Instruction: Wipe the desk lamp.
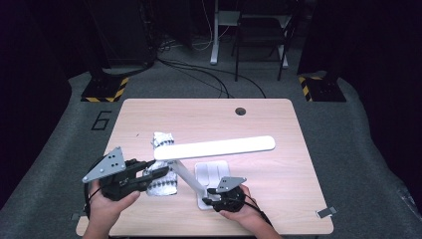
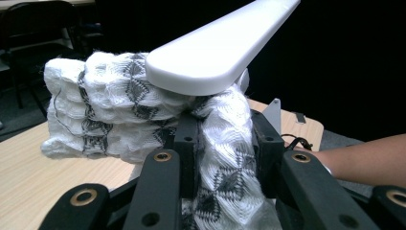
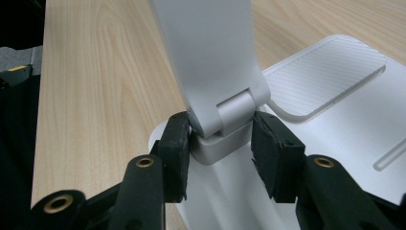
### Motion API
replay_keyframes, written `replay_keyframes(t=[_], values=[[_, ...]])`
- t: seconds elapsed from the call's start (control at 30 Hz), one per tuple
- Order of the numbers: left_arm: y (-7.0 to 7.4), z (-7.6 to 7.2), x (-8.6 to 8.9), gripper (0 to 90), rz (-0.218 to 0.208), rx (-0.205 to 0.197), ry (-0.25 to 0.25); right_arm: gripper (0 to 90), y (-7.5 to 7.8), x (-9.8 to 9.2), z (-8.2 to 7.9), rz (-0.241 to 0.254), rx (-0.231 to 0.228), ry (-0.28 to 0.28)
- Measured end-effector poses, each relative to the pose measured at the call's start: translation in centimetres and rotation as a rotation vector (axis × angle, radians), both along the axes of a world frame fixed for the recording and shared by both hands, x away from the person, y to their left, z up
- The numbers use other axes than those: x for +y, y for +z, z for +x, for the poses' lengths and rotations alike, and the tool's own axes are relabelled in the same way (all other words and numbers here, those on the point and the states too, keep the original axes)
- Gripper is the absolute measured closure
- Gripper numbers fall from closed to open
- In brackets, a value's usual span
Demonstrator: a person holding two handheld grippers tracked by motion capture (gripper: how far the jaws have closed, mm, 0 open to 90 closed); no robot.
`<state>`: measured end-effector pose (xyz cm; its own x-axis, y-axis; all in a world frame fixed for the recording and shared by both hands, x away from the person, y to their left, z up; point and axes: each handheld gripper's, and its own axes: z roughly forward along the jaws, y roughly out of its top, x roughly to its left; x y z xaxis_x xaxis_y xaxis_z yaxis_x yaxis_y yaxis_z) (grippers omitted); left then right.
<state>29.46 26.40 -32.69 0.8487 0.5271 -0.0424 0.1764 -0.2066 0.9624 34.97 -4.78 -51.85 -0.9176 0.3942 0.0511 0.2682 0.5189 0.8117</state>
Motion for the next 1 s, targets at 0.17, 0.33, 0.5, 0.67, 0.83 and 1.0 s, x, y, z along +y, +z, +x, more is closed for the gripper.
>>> replay_keyframes(t=[0.17, 0.33, 0.5, 0.67, 0.83, 1.0], values=[[-0.8, 0.1, 0.0, 70.3, -0.007, 0.019, -0.010, 58.5, 0.0, 0.1, -0.1, 0.007, 0.008, -0.015], [-1.5, 0.3, -0.3, 70.3, 0.017, 0.034, -0.014, 58.5, 0.0, 0.1, -0.1, 0.007, 0.008, -0.016], [-2.4, 0.6, -0.3, 70.3, 0.012, 0.052, -0.016, 58.4, 0.0, 0.1, -0.1, 0.012, 0.006, -0.018], [-3.5, 1.0, -0.1, 70.0, -0.008, 0.073, -0.009, 58.3, 0.0, 0.1, -0.1, 0.011, 0.005, -0.019], [-4.2, 1.3, 0.3, 69.7, -0.007, 0.082, 0.009, 52.6, -0.1, 0.2, -0.1, 0.038, 0.045, -0.024], [-4.8, 1.6, 0.8, 69.7, -0.004, 0.092, 0.032, 48.7, 0.0, 0.2, -0.2, 0.030, 0.035, -0.014]])
